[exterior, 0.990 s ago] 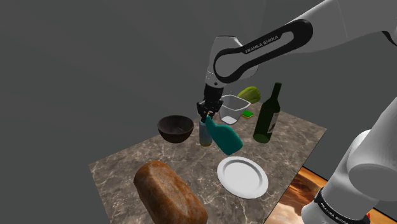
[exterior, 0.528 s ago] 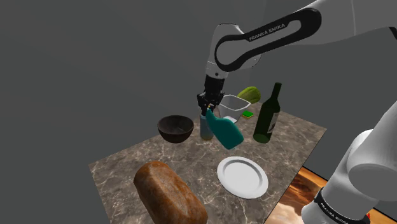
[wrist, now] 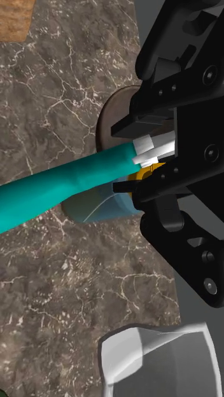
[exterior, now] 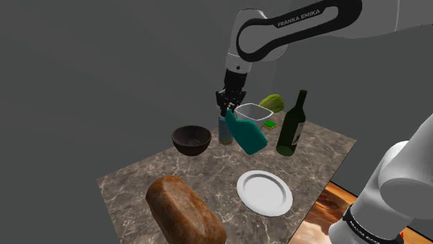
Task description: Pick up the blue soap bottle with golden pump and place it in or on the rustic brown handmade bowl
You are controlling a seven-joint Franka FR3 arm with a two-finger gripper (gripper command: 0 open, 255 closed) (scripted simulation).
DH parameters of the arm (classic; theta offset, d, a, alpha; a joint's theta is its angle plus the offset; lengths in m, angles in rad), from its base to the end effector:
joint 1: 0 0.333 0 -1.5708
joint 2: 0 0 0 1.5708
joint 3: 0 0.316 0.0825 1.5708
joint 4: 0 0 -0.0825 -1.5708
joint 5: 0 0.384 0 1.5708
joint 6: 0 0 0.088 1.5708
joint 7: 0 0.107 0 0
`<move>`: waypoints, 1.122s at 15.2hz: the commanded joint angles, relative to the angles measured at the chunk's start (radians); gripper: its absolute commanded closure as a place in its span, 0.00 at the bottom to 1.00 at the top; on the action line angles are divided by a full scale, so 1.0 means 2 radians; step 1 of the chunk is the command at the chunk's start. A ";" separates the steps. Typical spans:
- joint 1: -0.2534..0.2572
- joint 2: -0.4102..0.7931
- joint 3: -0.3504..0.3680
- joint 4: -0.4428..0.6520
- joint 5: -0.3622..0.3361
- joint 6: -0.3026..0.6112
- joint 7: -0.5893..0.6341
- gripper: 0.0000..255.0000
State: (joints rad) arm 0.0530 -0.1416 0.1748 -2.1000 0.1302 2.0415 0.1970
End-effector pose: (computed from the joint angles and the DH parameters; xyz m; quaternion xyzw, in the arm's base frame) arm 0.5051 0.1275 0.4885 -0.9980 0.0121 -0.0300 0.0544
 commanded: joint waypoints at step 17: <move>0.001 0.027 0.004 0.147 -0.011 -0.119 0.023 1.00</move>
State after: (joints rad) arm 0.0532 -0.1195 0.1771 -1.8524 0.1153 1.8178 0.2303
